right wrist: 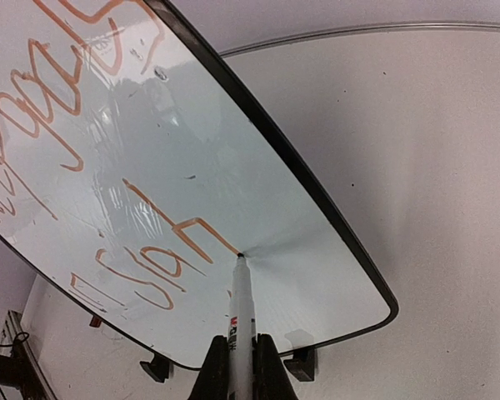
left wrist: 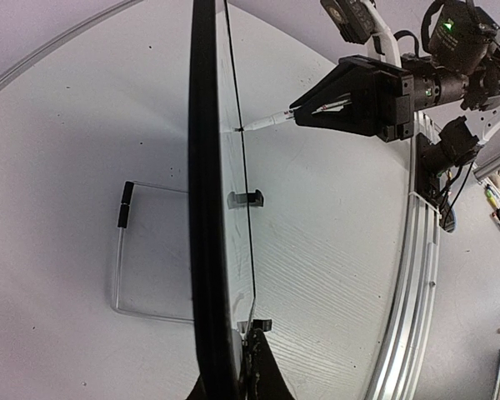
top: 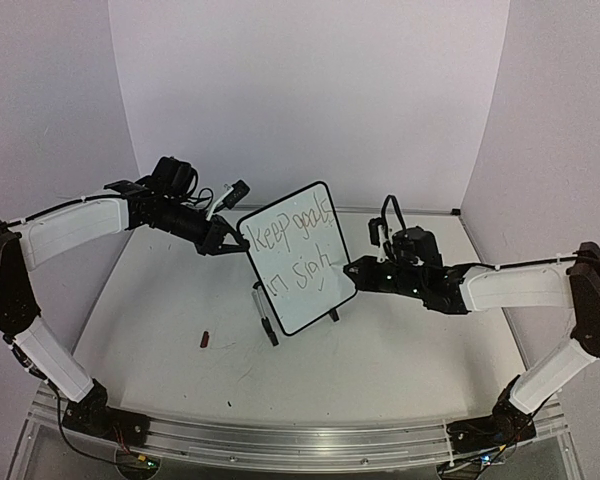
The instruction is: Write a sentence on the whiteboard
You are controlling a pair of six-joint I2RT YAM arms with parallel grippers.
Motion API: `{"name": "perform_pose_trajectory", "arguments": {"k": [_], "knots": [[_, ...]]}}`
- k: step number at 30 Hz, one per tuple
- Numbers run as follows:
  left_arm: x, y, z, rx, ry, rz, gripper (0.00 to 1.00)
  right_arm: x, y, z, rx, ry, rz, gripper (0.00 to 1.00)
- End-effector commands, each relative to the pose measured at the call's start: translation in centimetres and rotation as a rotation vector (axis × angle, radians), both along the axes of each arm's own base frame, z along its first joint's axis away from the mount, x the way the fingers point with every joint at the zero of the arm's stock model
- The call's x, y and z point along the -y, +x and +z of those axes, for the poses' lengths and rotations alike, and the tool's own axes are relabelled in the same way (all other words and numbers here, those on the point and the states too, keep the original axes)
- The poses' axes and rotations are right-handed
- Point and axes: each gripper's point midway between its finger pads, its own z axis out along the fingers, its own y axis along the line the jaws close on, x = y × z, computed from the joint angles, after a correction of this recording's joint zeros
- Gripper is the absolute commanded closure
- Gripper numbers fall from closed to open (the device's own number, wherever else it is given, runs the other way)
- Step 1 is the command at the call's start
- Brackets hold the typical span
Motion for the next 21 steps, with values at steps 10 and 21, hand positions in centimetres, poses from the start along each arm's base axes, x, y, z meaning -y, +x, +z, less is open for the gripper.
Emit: {"name": "perform_pose_trajectory", "arguments": {"k": [10,21], "knots": [[0.1,0.2,-0.6,0.026,0.024,-0.010,1.00,0.0,0.1,4.4,0.109,0.032,0.025,1.00],[0.1,0.2,-0.6,0.025,0.025,-0.009,1.00,-0.8,1.1,3.8,0.102,0.019,0.027,1.00]]}}
